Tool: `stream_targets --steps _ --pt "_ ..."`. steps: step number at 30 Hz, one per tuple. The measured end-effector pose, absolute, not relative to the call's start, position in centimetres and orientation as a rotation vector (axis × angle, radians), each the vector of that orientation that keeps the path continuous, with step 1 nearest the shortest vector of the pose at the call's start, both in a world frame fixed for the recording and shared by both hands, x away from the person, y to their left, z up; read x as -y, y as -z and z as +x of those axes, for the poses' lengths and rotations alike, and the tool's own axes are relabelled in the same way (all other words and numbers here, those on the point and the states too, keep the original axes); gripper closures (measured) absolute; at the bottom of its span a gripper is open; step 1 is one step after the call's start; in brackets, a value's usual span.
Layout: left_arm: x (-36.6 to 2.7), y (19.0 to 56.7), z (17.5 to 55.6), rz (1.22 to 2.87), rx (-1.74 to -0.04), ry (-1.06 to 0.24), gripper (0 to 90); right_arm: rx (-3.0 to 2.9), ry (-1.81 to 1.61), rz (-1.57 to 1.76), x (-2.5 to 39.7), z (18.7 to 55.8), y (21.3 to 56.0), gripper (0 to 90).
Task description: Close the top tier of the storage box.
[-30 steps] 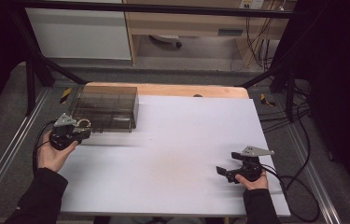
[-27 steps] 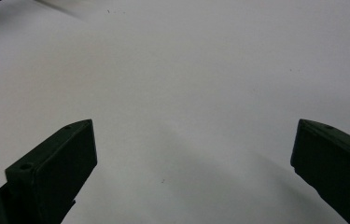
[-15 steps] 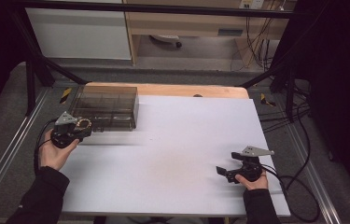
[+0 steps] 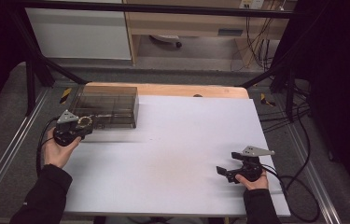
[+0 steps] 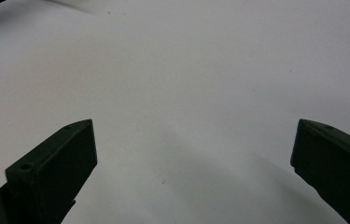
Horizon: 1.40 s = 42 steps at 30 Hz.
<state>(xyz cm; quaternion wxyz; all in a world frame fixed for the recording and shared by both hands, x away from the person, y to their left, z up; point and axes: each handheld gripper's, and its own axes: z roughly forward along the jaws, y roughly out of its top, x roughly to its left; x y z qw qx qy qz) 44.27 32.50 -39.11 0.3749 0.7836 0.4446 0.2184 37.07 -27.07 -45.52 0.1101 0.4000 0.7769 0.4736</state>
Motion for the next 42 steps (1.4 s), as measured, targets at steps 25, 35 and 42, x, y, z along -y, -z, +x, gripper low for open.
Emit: stream_targets --steps 25,35,42 --pt "-33.0 39.6 45.3 1.972 -1.167 -0.607 89.9 -2.281 -1.391 1.177 27.1 37.1 45.5 0.8" --pt "-33.0 39.9 45.7 1.963 -1.169 -0.624 89.9 -2.28 -1.395 1.177 27.1 37.1 45.5 0.8" --pt "-33.2 40.0 46.0 1.961 -1.176 -0.628 89.9 -2.281 -1.392 1.176 27.1 37.1 45.5 0.8"
